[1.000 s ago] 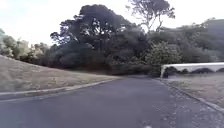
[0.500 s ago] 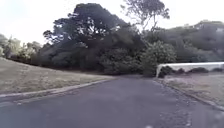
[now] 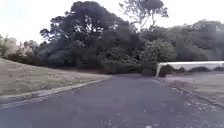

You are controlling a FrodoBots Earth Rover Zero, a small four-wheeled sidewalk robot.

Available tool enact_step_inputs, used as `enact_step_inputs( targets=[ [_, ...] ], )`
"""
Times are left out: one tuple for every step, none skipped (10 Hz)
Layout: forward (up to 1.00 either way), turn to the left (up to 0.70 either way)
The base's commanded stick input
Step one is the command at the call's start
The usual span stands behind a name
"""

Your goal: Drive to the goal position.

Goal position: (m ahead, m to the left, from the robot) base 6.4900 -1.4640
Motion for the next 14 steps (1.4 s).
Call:
enact_step_inputs(
  targets=[
    [1.00, 0.00],
    [1.00, 0.00],
    [1.00, -0.20],
    [1.00, -0.35],
    [1.00, -0.10],
    [1.00, 0.00],
    [1.00, 0.00],
    [1.00, 0.00],
    [1.00, 0.00],
    [1.00, 0.00],
    [1.00, 0.00],
    [1.00, 0.00],
    [1.00, 0.00],
    [1.00, 0.00]
  ],
)
